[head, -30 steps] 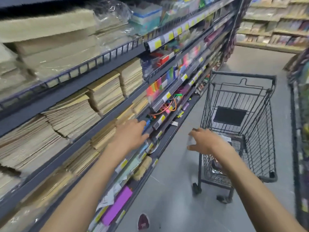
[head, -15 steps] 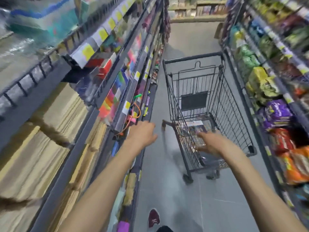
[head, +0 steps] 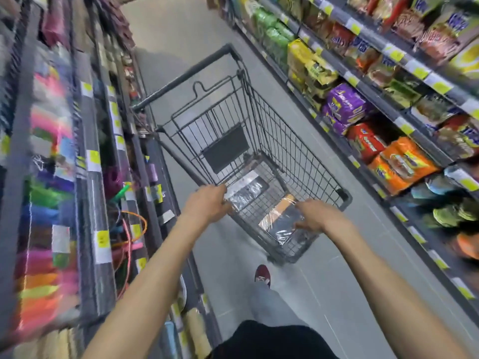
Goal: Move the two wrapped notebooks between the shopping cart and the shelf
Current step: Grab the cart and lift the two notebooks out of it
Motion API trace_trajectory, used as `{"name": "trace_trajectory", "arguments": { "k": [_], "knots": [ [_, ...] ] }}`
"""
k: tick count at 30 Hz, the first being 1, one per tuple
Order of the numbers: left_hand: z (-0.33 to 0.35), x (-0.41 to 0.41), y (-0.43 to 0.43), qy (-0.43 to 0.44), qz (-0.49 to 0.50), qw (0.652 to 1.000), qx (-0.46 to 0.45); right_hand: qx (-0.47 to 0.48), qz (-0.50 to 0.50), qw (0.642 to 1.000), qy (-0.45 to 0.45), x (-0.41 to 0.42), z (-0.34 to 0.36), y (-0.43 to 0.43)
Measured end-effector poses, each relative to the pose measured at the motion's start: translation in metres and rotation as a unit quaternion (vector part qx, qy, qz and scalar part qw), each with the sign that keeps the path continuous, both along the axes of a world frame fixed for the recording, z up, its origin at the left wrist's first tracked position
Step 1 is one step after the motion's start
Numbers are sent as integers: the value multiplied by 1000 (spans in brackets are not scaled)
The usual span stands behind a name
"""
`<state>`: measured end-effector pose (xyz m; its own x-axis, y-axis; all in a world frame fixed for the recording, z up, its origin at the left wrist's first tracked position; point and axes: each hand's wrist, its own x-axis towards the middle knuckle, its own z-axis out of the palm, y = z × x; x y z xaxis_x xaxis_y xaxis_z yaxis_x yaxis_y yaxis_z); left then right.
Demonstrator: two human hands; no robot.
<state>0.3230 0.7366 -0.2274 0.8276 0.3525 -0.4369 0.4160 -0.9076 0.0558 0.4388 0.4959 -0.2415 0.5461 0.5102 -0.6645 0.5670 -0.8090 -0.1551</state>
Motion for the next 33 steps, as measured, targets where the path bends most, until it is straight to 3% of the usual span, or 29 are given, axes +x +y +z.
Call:
{"name": "trace_trajectory", "arguments": {
  "k": [20,28,33],
  "knots": [
    [-158,172,84,174,-134,974,-56,-53,-159,983,74,87,-151,51],
    [-224,200,134,291,-126,941,-115,-99,-361,913,162,63,-245,65],
    [-266,204,164,312,-102,936,-124,-103,-410,884,199,44,-282,64]
  ]
}}
